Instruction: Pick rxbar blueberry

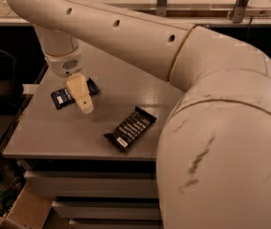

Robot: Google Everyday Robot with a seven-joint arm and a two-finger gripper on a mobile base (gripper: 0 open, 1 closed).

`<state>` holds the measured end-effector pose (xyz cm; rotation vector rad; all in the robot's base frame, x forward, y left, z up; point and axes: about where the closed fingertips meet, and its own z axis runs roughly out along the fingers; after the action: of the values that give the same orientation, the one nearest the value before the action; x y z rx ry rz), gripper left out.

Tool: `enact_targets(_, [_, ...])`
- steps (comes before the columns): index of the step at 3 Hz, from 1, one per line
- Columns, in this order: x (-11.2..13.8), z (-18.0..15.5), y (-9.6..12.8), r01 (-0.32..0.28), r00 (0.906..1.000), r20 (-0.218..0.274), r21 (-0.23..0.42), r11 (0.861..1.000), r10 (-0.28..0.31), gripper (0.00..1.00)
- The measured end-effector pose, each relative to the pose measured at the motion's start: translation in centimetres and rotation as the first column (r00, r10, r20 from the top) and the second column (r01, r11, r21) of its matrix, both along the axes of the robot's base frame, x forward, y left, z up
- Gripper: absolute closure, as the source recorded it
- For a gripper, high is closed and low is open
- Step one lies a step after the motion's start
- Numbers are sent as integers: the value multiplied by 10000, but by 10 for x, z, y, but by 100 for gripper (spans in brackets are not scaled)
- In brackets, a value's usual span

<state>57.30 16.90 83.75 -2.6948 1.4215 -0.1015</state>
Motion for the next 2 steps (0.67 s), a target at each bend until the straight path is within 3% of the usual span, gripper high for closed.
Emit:
enact_targets(1, [3, -14, 12, -91, 9994, -325, 186, 9998, 97, 0])
enact_targets(2, [8, -23, 16, -121, 9987, -488, 227, 9997, 132, 18])
